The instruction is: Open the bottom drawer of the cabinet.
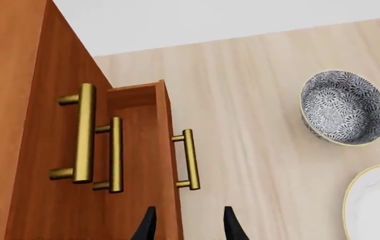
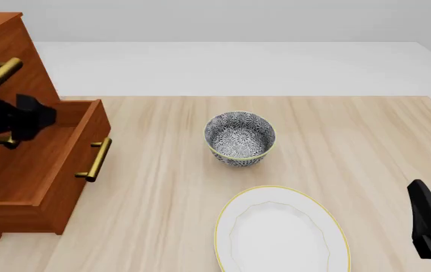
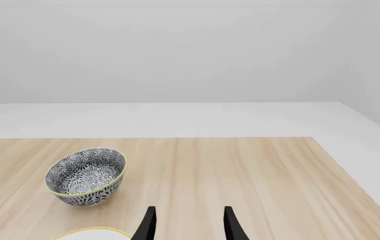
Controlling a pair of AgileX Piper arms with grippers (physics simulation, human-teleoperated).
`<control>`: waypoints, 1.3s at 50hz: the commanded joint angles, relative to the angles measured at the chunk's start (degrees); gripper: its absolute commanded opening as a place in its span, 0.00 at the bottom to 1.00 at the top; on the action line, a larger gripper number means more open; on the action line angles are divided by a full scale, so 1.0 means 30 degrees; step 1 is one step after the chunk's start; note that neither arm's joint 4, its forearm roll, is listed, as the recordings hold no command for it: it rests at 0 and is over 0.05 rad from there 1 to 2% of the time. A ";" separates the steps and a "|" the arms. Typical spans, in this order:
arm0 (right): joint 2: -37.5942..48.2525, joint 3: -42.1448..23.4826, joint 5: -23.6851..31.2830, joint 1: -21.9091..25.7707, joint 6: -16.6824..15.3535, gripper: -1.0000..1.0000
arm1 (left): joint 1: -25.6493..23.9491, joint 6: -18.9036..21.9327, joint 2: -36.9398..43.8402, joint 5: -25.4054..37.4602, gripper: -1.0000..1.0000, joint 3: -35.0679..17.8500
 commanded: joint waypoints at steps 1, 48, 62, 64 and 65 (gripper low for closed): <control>0.0006 0.0000 -0.0003 0.0002 -0.0001 1.00 | 0.0614 -0.0103 0.0383 0.0230 1.00 -0.0400; -0.0004 0.0000 0.0001 0.0000 0.0003 1.00 | 0.1458 -0.0633 0.2255 -0.1410 1.00 0.0313; -0.0001 0.0000 0.0001 -0.0003 0.0000 1.00 | 0.1477 -0.0948 0.2812 -0.2063 1.00 0.0709; 0.0004 0.0000 -0.0002 -0.0001 -0.0001 1.00 | 0.1505 -0.0905 0.2873 -0.2146 1.00 0.0763; 0.0006 0.0000 -0.0003 0.0002 0.0002 1.00 | 0.1534 -0.0940 0.2937 -0.2201 1.00 0.0791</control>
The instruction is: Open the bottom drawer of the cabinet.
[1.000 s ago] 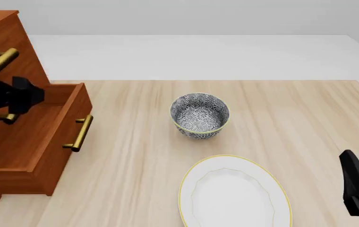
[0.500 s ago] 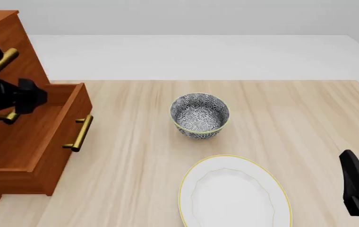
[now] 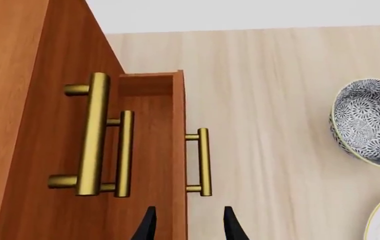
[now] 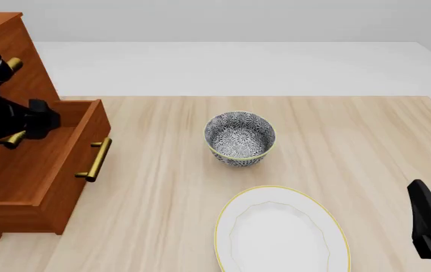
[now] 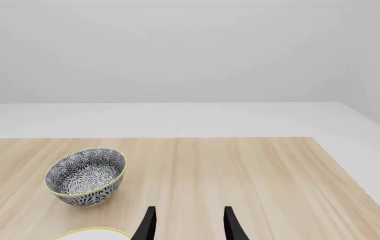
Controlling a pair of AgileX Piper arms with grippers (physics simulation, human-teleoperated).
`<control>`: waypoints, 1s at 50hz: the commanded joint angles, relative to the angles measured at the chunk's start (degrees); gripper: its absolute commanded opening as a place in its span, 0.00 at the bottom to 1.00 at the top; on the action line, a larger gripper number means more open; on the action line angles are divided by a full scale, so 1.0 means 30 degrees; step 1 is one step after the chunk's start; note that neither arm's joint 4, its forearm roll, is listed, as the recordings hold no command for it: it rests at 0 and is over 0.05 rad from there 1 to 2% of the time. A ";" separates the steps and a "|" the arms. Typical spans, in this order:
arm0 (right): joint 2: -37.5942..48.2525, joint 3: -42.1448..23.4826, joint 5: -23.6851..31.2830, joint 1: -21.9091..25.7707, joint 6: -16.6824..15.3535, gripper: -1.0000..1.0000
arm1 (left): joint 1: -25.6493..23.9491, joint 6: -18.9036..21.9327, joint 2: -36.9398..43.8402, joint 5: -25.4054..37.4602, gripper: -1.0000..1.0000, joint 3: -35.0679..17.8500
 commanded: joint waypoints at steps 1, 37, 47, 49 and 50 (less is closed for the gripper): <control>-0.0003 0.0000 0.0001 -0.0003 0.0000 1.00 | 0.0083 -0.0123 0.0435 -0.0487 1.00 0.0285; -0.0009 0.0000 0.0005 -0.0002 -0.0004 1.00 | 0.0192 -0.0498 0.1428 -0.1769 1.00 0.1278; 0.0010 0.0000 -0.0005 0.0003 0.0003 1.00 | 0.0269 -0.0592 0.1681 -0.2235 1.00 0.1755; -0.0002 0.0000 0.0001 0.0004 0.0002 1.00 | 0.0300 -0.0620 0.1698 -0.2254 1.00 0.1728; -0.0002 0.0000 0.0001 0.0000 0.0001 1.00 | 0.0300 -0.0597 0.1702 -0.2255 1.00 0.1727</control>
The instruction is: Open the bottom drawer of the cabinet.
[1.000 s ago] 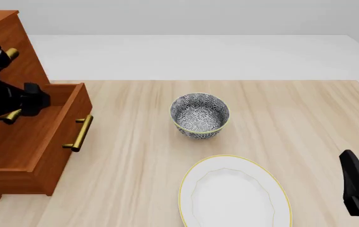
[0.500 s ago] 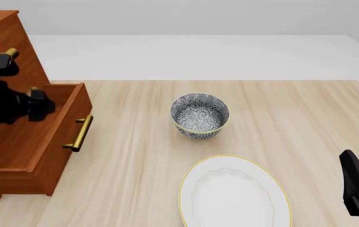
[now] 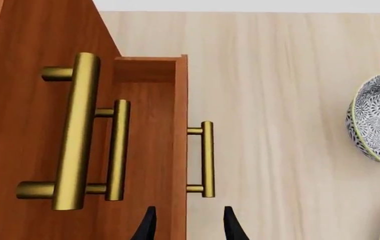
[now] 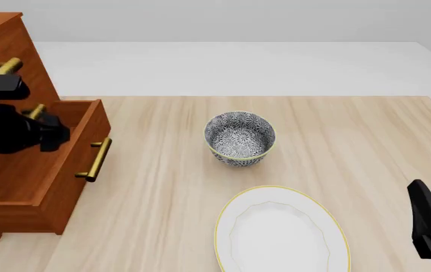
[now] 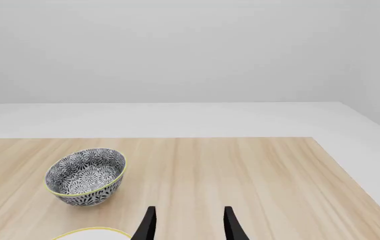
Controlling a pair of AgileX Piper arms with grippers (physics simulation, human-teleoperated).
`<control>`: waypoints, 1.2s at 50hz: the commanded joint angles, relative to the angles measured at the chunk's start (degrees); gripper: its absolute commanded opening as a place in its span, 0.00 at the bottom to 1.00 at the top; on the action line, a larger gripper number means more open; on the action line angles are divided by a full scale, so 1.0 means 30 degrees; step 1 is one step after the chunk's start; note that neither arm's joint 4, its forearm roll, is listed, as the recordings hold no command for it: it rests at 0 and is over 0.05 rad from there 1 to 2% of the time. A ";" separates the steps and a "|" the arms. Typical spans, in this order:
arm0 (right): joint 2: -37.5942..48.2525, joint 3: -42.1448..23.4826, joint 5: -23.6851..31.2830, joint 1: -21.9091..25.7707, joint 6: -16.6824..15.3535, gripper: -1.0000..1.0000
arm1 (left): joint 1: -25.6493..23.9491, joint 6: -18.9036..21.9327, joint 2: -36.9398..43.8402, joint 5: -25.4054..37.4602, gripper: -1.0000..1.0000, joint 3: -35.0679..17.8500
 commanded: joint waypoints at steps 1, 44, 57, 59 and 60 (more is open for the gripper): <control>-0.0005 0.0000 0.0002 -0.0002 0.0000 1.00 | 0.0044 -0.0152 0.0188 -0.0283 1.00 0.0205; -0.0001 0.0000 0.0000 0.0007 -0.0003 1.00 | -0.0320 -0.0614 0.1348 -0.1909 1.00 0.1467; -0.0001 0.0000 0.0000 0.0003 -0.0006 1.00 | -0.0107 -0.0715 0.1839 -0.2469 1.00 0.1705; -0.0007 0.0000 0.0004 0.0000 0.0000 1.00 | -0.0064 -0.0695 0.1942 -0.2542 1.00 0.1698; 0.0001 0.0000 0.0000 -0.0002 -0.0002 1.00 | -0.0044 -0.0678 0.1957 -0.2554 1.00 0.1677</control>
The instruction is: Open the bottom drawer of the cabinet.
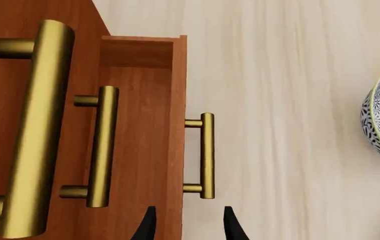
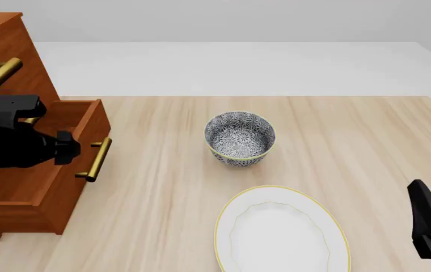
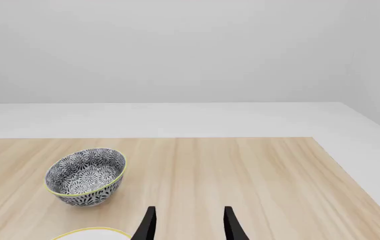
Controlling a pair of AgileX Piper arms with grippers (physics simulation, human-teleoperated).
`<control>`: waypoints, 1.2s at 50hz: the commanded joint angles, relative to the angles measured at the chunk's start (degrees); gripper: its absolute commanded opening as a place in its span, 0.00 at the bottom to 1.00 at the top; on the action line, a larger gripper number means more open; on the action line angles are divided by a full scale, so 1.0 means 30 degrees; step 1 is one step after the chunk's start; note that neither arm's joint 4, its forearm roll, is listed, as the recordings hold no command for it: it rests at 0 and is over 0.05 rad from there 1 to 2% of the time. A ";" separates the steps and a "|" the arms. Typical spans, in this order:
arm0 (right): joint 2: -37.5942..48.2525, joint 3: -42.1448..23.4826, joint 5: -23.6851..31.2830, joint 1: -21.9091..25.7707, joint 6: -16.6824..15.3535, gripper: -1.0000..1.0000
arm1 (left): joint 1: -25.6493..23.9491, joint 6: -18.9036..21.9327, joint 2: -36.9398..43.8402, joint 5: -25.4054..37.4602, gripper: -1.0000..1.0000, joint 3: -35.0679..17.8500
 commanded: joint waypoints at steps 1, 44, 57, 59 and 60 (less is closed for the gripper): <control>0.0001 0.0000 0.0000 -0.0003 0.0001 1.00 | 0.0117 -0.0012 0.0428 -0.0447 1.00 0.0122; 0.0012 0.0000 -0.0006 0.0001 0.0001 1.00 | 0.0953 0.0072 0.1848 -0.2022 1.00 0.0749; 0.0002 0.0000 -0.0001 0.0000 0.0002 1.00 | 0.1167 0.0141 0.2065 -0.2346 1.00 0.0953; -0.0004 0.0000 0.0003 -0.0004 0.0003 1.00 | 0.1189 0.0139 0.2102 -0.2390 1.00 0.0951; -0.0002 0.0000 0.0002 -0.0003 -0.0001 1.00 | 0.1172 0.0099 0.2111 -0.2403 1.00 0.0960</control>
